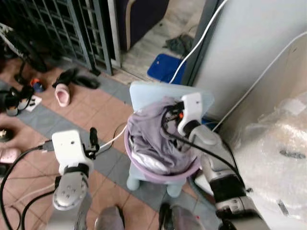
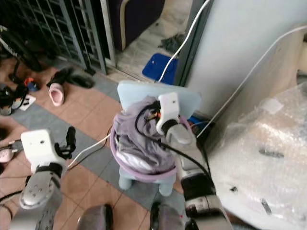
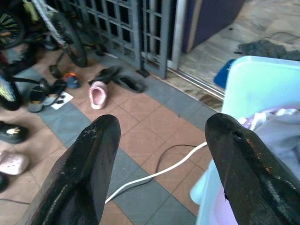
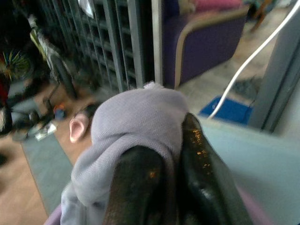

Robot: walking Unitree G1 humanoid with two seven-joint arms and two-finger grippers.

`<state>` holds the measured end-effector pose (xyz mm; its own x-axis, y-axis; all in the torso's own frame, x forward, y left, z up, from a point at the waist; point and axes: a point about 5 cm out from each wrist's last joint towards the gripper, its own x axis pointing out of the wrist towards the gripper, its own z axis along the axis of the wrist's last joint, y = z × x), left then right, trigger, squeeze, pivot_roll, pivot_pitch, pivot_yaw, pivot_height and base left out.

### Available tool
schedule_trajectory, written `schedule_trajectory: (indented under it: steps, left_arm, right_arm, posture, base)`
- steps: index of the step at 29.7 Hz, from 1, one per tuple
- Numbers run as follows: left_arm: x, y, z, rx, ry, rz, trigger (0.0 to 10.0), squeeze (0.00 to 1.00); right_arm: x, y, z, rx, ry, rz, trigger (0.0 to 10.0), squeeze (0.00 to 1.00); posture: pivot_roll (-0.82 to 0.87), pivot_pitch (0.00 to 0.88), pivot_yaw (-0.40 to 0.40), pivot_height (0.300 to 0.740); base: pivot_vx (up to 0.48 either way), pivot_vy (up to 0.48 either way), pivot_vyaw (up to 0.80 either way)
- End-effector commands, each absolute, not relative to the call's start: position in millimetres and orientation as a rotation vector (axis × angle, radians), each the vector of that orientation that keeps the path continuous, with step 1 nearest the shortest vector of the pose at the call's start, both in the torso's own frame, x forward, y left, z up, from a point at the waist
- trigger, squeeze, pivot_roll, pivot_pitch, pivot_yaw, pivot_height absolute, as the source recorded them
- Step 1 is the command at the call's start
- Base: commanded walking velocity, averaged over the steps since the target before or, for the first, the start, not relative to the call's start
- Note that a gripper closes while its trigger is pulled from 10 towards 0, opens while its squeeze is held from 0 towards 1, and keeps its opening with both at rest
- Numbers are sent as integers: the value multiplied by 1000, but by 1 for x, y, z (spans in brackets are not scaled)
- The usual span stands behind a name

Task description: Clothes washing

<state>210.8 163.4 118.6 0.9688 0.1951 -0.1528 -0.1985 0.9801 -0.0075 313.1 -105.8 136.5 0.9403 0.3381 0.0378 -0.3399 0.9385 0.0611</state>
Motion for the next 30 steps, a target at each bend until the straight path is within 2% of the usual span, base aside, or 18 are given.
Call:
schedule_trajectory:
  steps: [1, 2, 3, 4, 5, 8, 27, 30]
  left_arm:
    - [213, 162, 117, -19, 150, 193, 10000, 0]
    - [216, 161, 117, -23, 145, 186, 10000, 0]
    - [221, 160, 117, -27, 137, 176, 10000, 0]
    - [223, 159, 118, -28, 134, 171, 10000, 0]
    - [223, 158, 118, -29, 132, 169, 10000, 0]
    - [226, 155, 117, -33, 130, 153, 10000, 0]
    - [232, 157, 115, -33, 106, 155, 10000, 0]
    - [233, 157, 115, -33, 105, 153, 10000, 0]
  right_arm:
    - [304, -114, 156, 65, -116, 312, 0, 0]
    - [297, -117, 163, 40, -156, 306, 0, 0]
    - [288, -119, 173, -15, -209, 301, 6667, 0]
    - [286, -120, 176, -45, -218, 296, 6667, 0]
    - [285, -121, 177, -63, -220, 291, 10000, 0]
    - [284, -125, 184, -84, -229, 253, 10000, 0]
    - [289, -122, 205, -117, -290, 217, 10000, 0]
    - [289, -122, 205, -118, -293, 211, 10000, 0]
  posture:
    - [52, 70, 7, 740]
    - [48, 68, 10, 740]
    - [29, 59, 20, 740]
    - [26, 57, 22, 740]
    - [26, 57, 22, 740]
    - [11, 47, 28, 740]
    - [8, 26, 37, 740]
    - [5, 26, 40, 740]
  base:
    - [0, 0, 0]
    - [0, 0, 0]
    - [0, 0, 0]
    - [0, 0, 0]
    - [0, 0, 0]
    - [0, 0, -442]
    - [0, -314, -762]
    - [0, -351, -215]
